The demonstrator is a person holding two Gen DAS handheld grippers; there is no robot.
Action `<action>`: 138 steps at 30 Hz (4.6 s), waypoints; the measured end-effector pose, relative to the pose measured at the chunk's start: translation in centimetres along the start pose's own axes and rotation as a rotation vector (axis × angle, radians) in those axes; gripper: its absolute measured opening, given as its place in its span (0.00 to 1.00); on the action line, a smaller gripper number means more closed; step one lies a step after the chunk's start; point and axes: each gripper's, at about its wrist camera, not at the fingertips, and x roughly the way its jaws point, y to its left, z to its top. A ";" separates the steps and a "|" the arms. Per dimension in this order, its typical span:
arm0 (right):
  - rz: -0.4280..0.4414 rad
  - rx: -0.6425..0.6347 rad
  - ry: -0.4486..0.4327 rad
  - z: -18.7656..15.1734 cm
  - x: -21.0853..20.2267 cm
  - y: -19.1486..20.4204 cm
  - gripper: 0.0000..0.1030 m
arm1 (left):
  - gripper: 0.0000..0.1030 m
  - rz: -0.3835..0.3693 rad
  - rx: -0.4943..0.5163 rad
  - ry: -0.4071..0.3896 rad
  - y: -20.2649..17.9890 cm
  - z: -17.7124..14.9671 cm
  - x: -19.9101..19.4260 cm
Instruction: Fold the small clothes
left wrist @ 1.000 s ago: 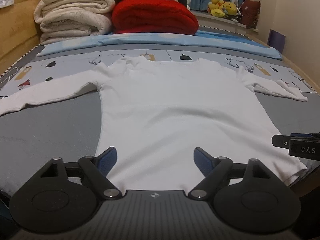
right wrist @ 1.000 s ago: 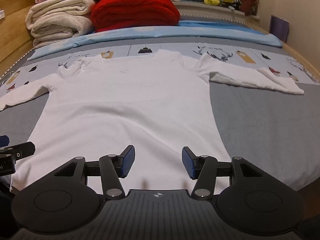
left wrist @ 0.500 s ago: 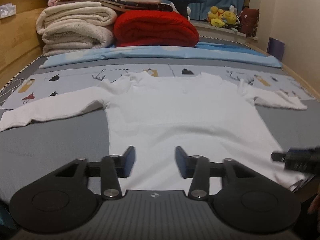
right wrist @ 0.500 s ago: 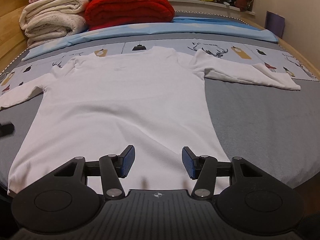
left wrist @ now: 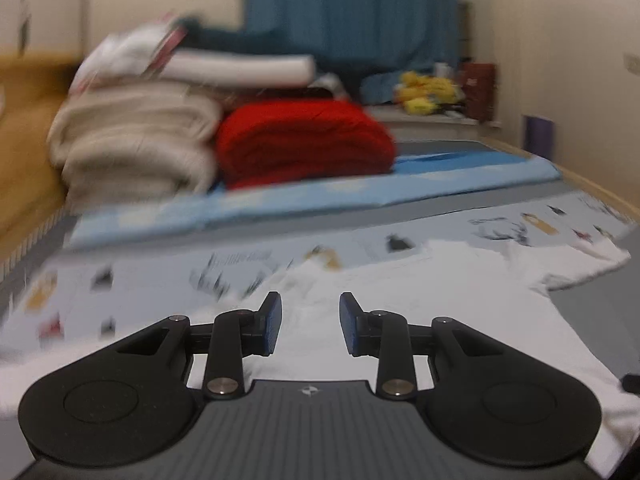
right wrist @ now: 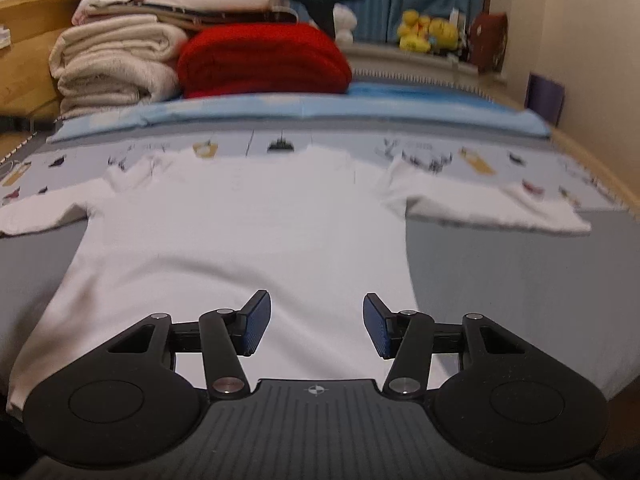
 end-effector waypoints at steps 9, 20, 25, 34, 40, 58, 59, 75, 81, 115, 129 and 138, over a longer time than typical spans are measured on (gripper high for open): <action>0.091 -0.014 -0.105 7.4 0.0 2.5 0.41 | 0.25 0.143 -0.263 0.160 7.5 1.0 4.4; 0.257 -0.078 -0.230 17.9 5.4 8.6 0.41 | 0.25 0.223 -0.337 0.183 12.2 1.4 5.7; 0.312 -0.125 -0.247 18.8 8.3 9.6 0.41 | 0.25 0.315 -0.440 0.209 17.3 0.6 6.4; 0.321 -0.108 -0.134 18.0 13.1 9.7 0.22 | 0.28 0.544 -0.818 0.258 32.7 -4.0 6.4; 0.319 -0.071 -0.082 18.7 14.9 8.5 0.22 | 0.45 0.622 -1.095 0.309 39.5 -8.4 6.4; 0.213 -0.058 -0.023 17.9 13.9 4.5 0.16 | 0.03 0.315 -0.600 0.004 19.8 3.4 5.6; 0.206 -0.045 -0.009 17.7 13.8 4.2 0.16 | 0.03 0.258 -0.561 -0.011 17.0 3.9 5.8; 0.222 0.117 0.109 15.4 15.6 3.1 0.16 | 0.35 0.099 -0.596 0.300 6.8 1.4 9.0; 0.218 0.304 0.239 14.3 20.1 2.0 0.10 | 0.35 0.198 -0.636 0.335 9.9 1.0 10.8; 0.345 0.334 0.306 14.0 26.3 -0.9 0.33 | 0.35 0.261 -0.572 0.347 13.1 3.5 15.9; 0.287 0.096 0.369 11.1 27.8 5.1 0.04 | 0.35 0.246 -0.580 0.339 13.8 3.5 15.6; 0.319 0.219 -0.050 17.4 20.0 -0.2 0.03 | 0.35 0.262 -0.578 0.324 14.5 3.6 15.0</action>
